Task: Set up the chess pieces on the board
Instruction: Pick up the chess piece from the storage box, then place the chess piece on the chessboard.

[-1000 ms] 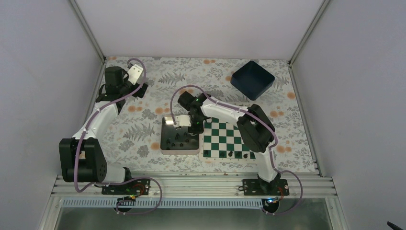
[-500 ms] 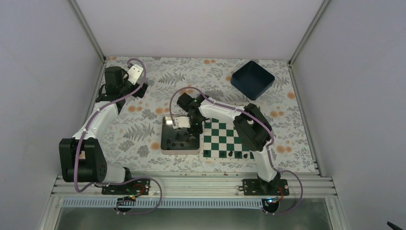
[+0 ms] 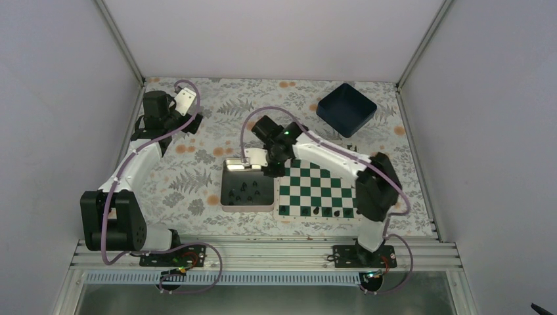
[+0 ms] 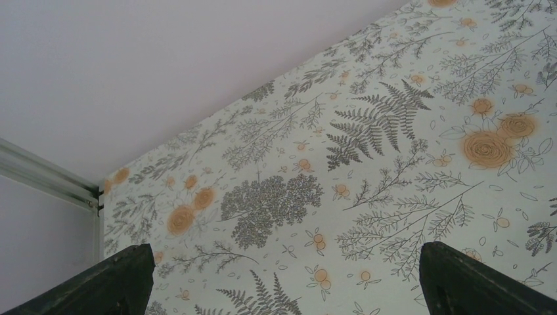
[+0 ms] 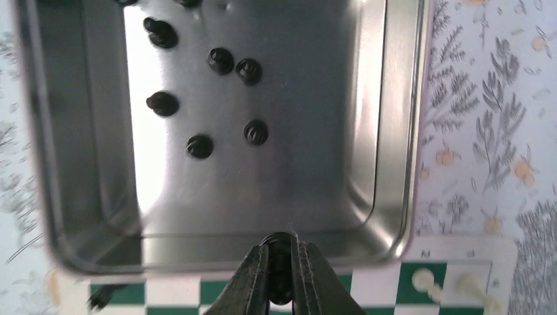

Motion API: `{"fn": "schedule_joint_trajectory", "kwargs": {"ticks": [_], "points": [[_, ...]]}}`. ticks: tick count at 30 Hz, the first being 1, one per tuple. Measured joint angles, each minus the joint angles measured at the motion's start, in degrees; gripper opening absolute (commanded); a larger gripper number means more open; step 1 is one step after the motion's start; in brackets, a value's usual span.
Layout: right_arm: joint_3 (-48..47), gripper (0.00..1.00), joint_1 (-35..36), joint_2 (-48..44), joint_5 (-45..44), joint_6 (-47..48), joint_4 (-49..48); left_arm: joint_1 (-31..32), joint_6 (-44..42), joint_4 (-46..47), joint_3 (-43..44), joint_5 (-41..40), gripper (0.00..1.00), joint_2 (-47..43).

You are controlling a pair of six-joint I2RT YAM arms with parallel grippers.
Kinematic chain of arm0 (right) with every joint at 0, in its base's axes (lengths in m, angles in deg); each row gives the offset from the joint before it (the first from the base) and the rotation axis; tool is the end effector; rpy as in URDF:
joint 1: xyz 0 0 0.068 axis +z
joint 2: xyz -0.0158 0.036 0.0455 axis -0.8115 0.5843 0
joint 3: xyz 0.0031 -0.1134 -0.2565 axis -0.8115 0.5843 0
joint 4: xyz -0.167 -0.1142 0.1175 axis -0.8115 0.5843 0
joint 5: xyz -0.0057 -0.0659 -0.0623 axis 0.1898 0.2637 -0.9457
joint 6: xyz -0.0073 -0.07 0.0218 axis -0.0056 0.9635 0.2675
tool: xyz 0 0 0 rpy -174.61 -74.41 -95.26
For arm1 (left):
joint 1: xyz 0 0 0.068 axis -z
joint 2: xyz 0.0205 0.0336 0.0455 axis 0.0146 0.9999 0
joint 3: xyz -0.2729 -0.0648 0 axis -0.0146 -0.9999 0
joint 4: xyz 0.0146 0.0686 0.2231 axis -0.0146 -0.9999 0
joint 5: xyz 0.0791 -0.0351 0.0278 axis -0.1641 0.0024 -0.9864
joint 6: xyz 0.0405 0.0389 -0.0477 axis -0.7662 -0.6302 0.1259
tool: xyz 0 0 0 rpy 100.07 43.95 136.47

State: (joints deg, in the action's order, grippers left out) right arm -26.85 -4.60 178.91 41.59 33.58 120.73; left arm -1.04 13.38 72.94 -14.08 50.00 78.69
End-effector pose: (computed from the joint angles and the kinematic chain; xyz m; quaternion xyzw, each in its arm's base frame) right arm 0.2313 0.2838 0.2273 -0.7213 0.6755 0.0684 0.1367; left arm 0.3063 -0.0097 0.2900 0.2362 0.8276 0.0407 0.5076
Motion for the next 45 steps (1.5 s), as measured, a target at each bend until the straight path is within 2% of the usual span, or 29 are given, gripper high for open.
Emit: {"fn": "schedule_joint_trajectory", "kwargs": {"ticks": [6,12,18,27,45], "points": [[9.79,0.08,-2.27,-11.23,-1.05,-1.66,0.76,0.00,0.00,0.00,0.00,-0.31,1.00,-0.02],[20.52,0.09,-4.76,-17.55,-0.63,-2.75,0.63,0.00,0.02,-0.02,0.00,-0.44,1.00,-0.02],[25.03,0.09,-4.22,-14.88,1.77,-2.73,-2.93,0.00,0.02,0.00,0.00,-0.48,1.00,-0.02],[25.11,0.10,-3.10,-8.33,4.81,-2.25,-6.93,0.00,0.02,0.00,0.00,-1.01,1.00,0.00],[25.11,0.11,-2.78,-6.21,6.19,-2.21,-7.61,0.00,0.02,0.02,0.00,-1.09,1.00,0.55]]}}
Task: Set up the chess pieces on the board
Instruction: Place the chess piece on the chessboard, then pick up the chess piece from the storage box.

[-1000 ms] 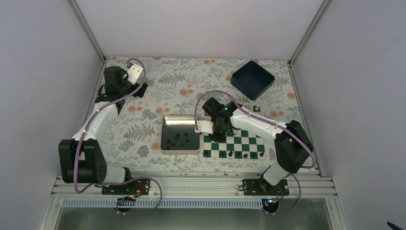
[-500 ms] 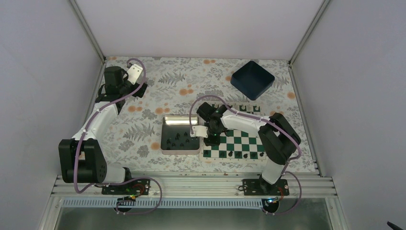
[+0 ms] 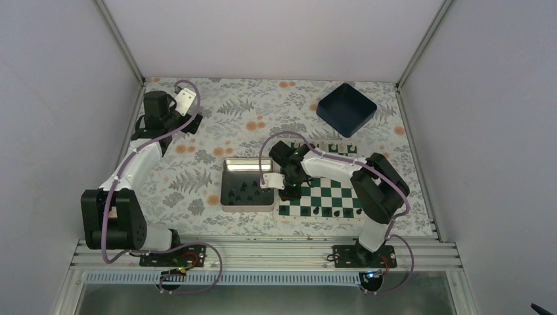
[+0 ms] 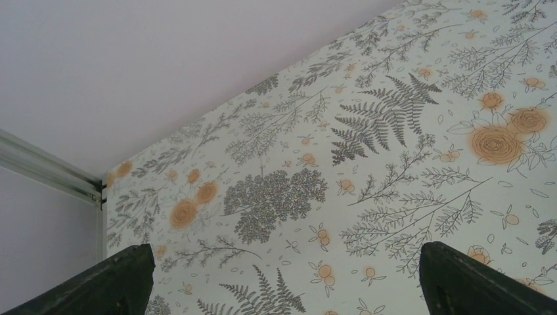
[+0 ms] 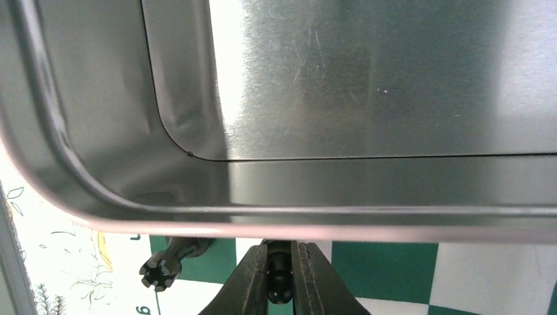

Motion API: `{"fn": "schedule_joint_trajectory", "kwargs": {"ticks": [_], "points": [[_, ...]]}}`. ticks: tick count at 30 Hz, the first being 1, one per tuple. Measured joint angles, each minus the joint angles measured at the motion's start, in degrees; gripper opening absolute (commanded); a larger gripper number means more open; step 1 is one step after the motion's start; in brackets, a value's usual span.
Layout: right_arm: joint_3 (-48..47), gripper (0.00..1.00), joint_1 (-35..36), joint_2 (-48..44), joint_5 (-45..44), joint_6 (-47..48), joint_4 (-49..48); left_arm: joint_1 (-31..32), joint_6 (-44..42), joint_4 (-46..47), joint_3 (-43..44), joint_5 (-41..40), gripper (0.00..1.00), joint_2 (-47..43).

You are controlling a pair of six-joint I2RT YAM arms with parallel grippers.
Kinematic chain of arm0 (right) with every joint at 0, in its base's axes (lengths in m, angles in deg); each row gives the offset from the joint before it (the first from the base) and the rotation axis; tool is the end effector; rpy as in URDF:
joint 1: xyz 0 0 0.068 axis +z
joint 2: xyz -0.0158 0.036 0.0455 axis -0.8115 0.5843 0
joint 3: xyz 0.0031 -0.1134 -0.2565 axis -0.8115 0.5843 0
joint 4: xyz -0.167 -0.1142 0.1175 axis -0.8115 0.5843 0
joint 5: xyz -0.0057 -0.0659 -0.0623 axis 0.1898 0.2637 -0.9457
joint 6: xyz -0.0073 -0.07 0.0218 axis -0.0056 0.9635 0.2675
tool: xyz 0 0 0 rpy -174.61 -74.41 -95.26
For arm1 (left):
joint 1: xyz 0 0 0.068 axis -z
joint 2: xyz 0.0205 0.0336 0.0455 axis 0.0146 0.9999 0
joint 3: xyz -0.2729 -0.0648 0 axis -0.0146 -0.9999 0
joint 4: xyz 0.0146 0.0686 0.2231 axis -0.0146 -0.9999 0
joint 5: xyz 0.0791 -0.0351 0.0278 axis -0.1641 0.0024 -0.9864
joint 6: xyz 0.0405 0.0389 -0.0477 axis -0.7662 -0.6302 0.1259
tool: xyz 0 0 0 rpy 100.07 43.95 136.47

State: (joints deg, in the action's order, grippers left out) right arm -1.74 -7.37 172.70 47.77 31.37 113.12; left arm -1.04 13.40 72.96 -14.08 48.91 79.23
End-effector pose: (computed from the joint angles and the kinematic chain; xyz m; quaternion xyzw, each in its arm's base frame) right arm 0.1912 0.2246 0.1598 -0.6916 0.7119 0.1168 0.0363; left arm 0.3081 -0.0086 0.2872 0.2318 0.8317 0.0476 0.5023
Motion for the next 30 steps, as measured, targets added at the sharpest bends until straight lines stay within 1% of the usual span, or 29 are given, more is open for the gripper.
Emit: {"fn": "schedule_joint_trajectory", "kwargs": {"ticks": [7,12,16,21,26,30], "points": [[0.00,0.19,0.00,0.04,-0.28,0.02,-0.90,0.00,0.00,-0.02,0.00,0.00,1.00,0.00],[0.04,0.19,0.00,0.04,-0.33,0.00,-0.79,0.00,-0.02,0.00,0.00,0.00,1.00,0.00],[0.04,0.25,0.00,0.04,-0.37,0.02,-0.50,0.00,-0.02,0.00,0.00,0.00,1.00,0.00],[-0.63,0.30,0.00,-0.79,-0.39,-0.02,1.51,0.00,0.00,0.00,0.00,0.00,1.00,0.00],[-7.37,0.38,0.33,-2.75,-0.72,-0.26,4.98,0.00,0.00,0.00,0.00,0.00,1.00,0.00],[-16.74,0.36,1.70,-2.40,-1.97,0.04,5.51,0.00,-0.02,-0.02,0.00,-0.02,1.00,0.00]]}}
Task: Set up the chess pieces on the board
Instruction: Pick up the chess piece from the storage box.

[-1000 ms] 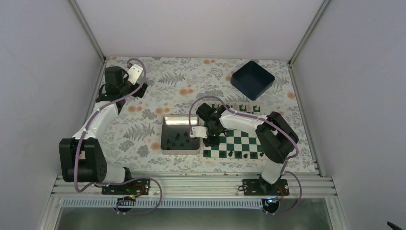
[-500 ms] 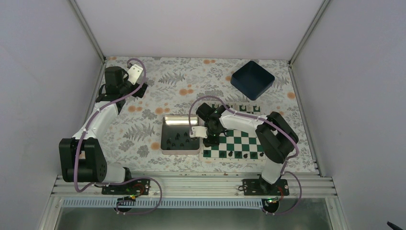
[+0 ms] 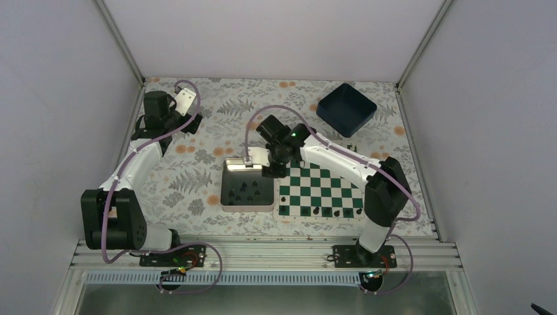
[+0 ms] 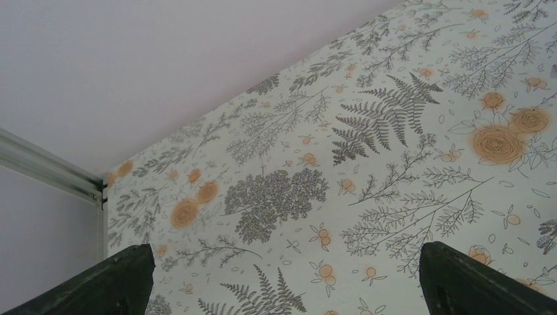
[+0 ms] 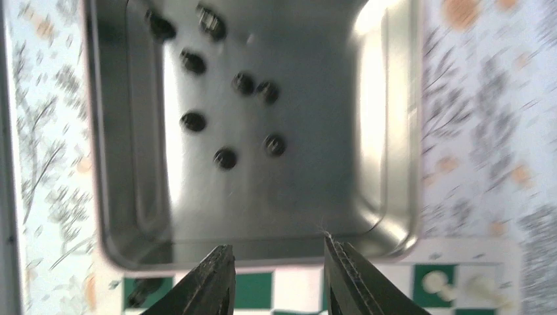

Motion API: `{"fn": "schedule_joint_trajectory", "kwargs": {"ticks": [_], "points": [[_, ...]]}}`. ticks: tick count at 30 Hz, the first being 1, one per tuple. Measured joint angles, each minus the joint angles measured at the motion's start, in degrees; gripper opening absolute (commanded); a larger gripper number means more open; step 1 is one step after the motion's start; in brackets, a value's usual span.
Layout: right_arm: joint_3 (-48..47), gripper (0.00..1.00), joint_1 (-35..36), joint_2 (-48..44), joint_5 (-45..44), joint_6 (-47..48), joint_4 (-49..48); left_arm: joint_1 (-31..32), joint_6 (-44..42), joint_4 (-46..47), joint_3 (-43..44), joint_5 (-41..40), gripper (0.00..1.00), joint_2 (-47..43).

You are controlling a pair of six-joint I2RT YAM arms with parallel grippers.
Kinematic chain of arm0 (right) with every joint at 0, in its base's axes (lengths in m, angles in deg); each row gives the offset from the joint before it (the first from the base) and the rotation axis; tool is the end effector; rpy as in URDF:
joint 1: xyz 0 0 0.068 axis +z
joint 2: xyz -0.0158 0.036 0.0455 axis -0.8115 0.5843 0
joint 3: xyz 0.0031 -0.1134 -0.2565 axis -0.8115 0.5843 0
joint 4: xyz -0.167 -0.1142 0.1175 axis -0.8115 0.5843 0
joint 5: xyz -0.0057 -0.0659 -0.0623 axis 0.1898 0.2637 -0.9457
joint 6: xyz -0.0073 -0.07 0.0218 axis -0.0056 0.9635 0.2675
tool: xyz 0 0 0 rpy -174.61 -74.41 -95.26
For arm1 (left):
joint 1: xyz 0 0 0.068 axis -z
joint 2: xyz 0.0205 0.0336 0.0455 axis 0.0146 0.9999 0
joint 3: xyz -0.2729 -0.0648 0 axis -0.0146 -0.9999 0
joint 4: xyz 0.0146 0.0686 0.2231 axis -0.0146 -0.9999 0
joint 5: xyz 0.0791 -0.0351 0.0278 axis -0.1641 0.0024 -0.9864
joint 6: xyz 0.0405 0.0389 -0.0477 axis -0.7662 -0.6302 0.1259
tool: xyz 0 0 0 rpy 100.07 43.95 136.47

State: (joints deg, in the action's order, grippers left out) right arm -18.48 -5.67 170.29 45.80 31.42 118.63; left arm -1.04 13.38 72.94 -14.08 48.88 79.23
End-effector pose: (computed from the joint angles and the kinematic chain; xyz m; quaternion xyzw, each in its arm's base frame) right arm 0.2104 0.2565 0.2404 -0.7029 0.6863 0.1069 0.1534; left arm 0.3081 -0.0085 0.2872 0.2318 0.8318 0.0479 0.5021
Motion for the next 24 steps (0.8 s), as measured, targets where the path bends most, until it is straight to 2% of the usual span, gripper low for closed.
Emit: {"fn": "schedule_joint_trajectory", "kwargs": {"ticks": [3,7,12,24], "points": [[-5.57,0.36,1.07,2.62,-0.92,0.31,-0.90,0.00,0.00,0.02,0.00,-0.37,1.00,-0.02],[-11.89,0.36,2.03,10.84,-1.90,0.85,-1.42,0.00,0.02,0.02,0.00,-0.68,1.00,-0.02],[-14.19,0.36,2.19,19.23,-3.08,1.05,-1.03,0.00,0.00,0.04,0.00,-0.81,1.00,-0.07],[-14.14,0.36,2.86,21.24,-2.97,1.33,0.57,0.00,0.00,0.07,0.00,-0.79,1.00,-0.24]]}}
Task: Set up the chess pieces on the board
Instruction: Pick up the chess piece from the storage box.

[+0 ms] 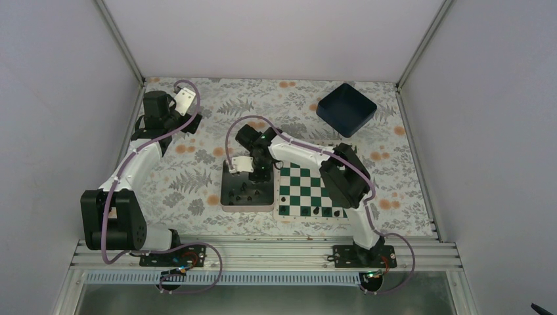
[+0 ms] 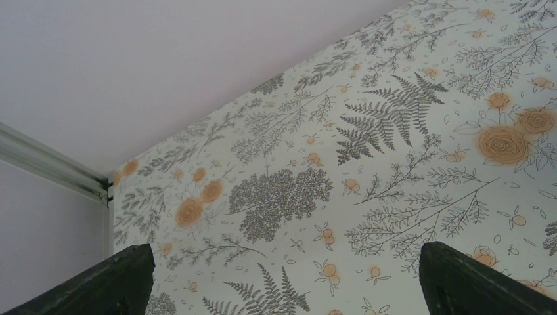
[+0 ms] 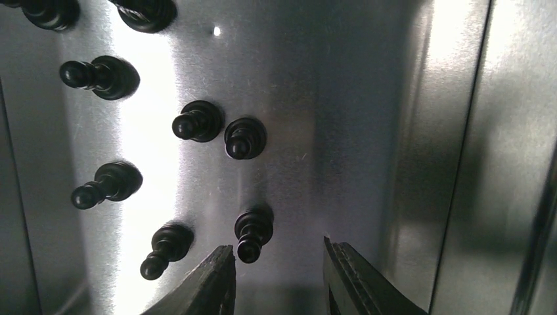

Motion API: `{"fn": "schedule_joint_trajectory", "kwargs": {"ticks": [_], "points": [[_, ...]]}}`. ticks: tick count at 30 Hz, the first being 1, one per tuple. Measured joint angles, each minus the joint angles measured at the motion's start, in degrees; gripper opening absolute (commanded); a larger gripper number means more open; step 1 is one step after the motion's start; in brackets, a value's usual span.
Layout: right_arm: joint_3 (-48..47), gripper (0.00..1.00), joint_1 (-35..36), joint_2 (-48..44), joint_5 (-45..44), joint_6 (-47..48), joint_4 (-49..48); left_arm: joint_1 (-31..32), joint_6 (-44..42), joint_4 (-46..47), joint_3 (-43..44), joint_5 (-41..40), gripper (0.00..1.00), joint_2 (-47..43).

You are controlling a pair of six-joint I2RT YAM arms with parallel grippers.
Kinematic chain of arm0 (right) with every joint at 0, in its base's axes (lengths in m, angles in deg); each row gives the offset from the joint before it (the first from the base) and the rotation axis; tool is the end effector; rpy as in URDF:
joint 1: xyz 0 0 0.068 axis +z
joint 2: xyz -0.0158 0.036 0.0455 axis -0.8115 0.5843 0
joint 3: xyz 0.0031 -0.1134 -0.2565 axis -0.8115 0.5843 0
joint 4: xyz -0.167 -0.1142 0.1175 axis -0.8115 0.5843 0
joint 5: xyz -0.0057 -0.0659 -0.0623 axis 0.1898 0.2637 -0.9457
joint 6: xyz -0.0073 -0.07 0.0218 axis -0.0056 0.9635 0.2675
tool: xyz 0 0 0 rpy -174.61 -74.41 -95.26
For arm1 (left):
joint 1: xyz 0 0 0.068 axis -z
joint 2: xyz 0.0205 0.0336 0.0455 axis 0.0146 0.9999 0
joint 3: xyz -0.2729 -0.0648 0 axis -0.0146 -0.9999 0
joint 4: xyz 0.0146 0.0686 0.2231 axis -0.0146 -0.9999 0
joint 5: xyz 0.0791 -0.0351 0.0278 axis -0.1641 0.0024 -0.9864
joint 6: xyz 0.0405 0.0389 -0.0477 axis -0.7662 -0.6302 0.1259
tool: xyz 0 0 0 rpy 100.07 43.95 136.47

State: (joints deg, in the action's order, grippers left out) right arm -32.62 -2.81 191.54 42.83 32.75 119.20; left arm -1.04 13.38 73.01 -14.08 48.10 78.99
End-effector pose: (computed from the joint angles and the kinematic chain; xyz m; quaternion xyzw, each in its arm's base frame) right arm 0.2455 0.3220 0.1731 -0.7292 0.6740 0.0789 0.0882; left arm 0.3075 -0.0077 0.2885 0.2284 0.8316 0.0543 0.5033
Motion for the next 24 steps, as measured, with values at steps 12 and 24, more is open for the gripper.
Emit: {"fn": "schedule_joint_trajectory", "kwargs": {"ticks": [12,24], "points": [[0.00,0.32,1.03,0.55,0.24,0.15,-0.04,-0.42,0.00,0.02,0.00,0.02,1.00,0.00],[0.46,0.26,1.07,1.20,0.22,0.31,-0.70,-0.70,0.00,0.00,0.00,0.46,1.00,0.00]]}}
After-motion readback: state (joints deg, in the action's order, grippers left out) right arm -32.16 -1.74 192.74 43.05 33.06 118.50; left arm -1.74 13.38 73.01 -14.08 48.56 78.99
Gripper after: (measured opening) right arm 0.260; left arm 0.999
